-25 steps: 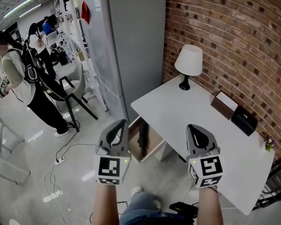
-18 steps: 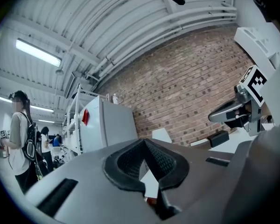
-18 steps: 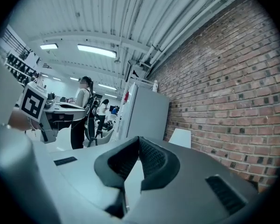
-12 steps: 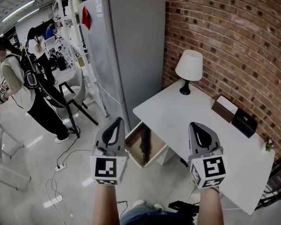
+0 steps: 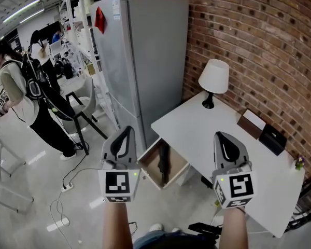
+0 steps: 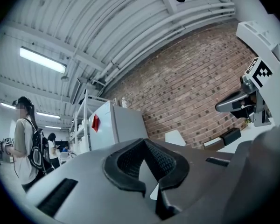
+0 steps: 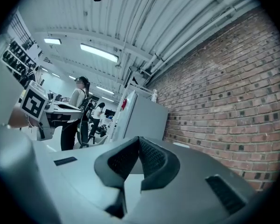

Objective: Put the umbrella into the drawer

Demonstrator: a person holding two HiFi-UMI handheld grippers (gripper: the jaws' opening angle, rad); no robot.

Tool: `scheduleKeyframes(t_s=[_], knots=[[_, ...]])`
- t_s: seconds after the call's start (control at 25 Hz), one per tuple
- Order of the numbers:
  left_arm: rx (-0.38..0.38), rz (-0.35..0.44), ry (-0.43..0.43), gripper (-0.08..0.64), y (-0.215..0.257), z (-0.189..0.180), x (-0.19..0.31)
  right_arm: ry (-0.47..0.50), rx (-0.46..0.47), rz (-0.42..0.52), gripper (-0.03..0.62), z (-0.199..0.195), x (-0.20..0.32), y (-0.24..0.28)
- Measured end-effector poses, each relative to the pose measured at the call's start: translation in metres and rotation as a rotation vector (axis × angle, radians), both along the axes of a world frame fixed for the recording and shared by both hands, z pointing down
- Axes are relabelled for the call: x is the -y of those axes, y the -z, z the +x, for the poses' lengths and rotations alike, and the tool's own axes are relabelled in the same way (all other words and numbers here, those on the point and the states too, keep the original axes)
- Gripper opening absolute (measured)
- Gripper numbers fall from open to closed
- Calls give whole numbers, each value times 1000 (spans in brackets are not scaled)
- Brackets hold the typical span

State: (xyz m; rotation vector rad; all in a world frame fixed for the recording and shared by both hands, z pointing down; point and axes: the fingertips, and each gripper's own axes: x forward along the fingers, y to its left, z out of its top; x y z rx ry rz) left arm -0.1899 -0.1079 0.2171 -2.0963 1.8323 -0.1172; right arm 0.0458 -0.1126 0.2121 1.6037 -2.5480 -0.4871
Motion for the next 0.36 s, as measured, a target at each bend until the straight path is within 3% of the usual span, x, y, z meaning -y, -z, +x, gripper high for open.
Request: scheduleKeyframes(t_s=[0.36], knots=[[18,49,-5,0,19,-18,-2,-33,-23,46,2,-12,-2,8]])
